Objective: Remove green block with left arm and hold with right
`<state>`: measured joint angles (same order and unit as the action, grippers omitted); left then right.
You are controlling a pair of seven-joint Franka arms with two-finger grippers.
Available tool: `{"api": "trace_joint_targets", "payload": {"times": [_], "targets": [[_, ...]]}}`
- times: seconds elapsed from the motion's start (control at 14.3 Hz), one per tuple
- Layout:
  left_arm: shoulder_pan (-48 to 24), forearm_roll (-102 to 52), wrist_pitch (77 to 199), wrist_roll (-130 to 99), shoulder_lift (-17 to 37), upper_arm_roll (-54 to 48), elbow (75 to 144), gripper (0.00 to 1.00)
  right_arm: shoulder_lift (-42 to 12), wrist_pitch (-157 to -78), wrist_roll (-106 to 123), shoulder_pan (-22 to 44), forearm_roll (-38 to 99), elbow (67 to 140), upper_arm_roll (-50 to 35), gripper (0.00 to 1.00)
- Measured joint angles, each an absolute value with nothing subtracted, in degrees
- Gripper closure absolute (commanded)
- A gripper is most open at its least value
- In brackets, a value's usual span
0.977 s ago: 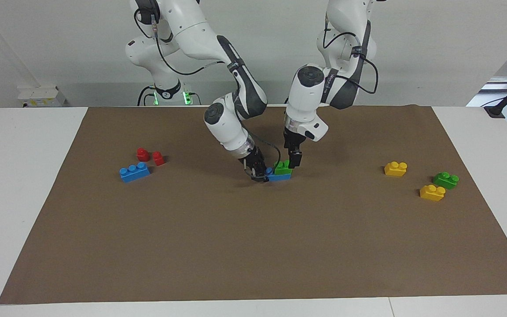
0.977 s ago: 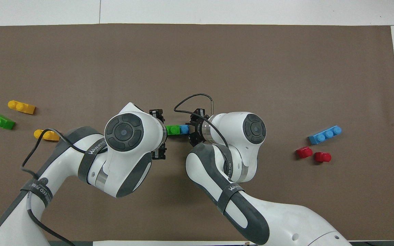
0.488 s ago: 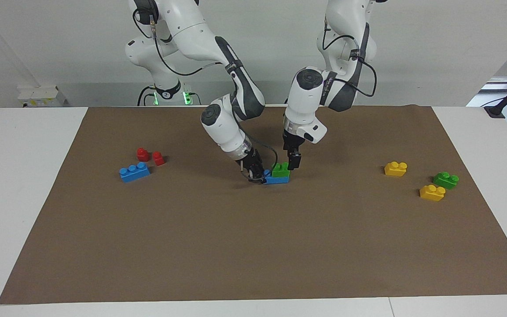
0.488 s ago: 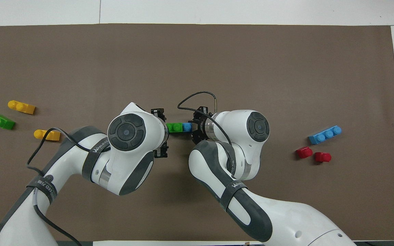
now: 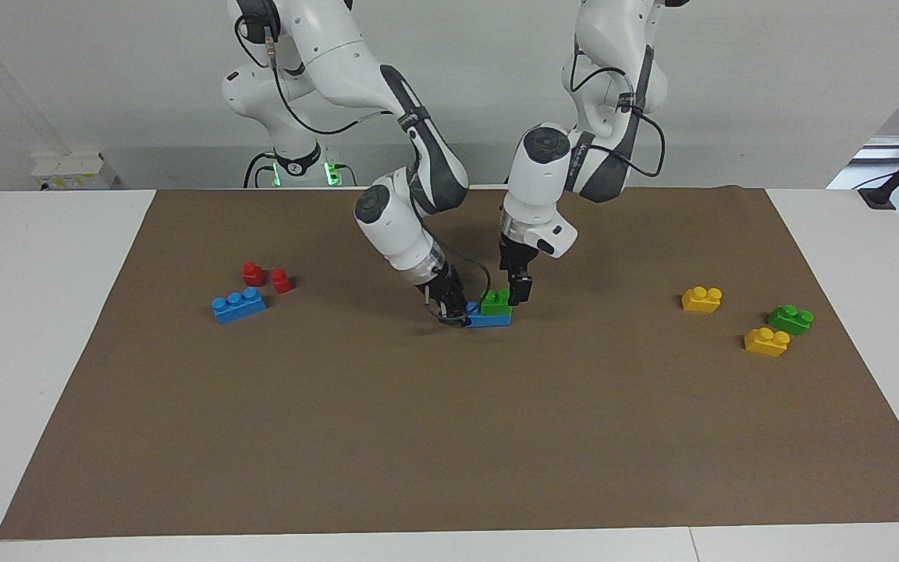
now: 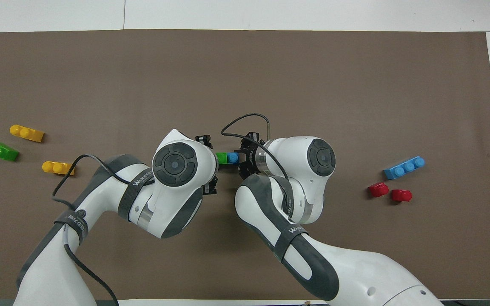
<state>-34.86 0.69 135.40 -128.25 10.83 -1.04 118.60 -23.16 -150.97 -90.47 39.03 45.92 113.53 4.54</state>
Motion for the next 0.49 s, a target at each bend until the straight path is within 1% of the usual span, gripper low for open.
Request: {"api": "trace_joint_targets", "payload": {"times": [0.07,0.14,0.21,0.28,0.35,0.42,0.49], "targets": [[-34.97,1.16,135.41,-128.7,11.55,-1.04,117.99,0.0,-23.16,-150.97,-90.47,39.03,45.92,113.53,4.54,1.0],[-35.15,1.31,135.41,-128.81,12.04,-1.05,117.59,0.03,-23.16,-150.97,-90.47,39.03,45.92,113.53,4.54,1.0],[-35.39,1.45,135.4,-128.83,12.36,-1.05,117.32,0.13,-23.16,-150.97,-90.47,39.03,45.92,113.53,4.54,1.0],[-35.61,1.75,135.39,-128.93,12.49,-1.02,117.21,0.31,-23.16,-150.97,-90.47,39.03,45.92,113.53,4.54,1.0],[-35.73,2.05,135.38,-128.98,12.51,-1.03,117.17,0.72,-23.16,-150.97,-90.47,39.03,45.92,113.53,4.54,1.0],[-35.78,2.25,135.37,-128.98,12.51,-1.03,117.15,0.98,-23.16,-150.97,-90.47,39.03,45.92,113.53,4.54,1.0],[-35.81,2.51,135.36,-128.98,12.51,-1.04,117.14,1.0,-23.16,-150.97,-90.47,39.03,45.92,113.53,4.54,1.0]]}}
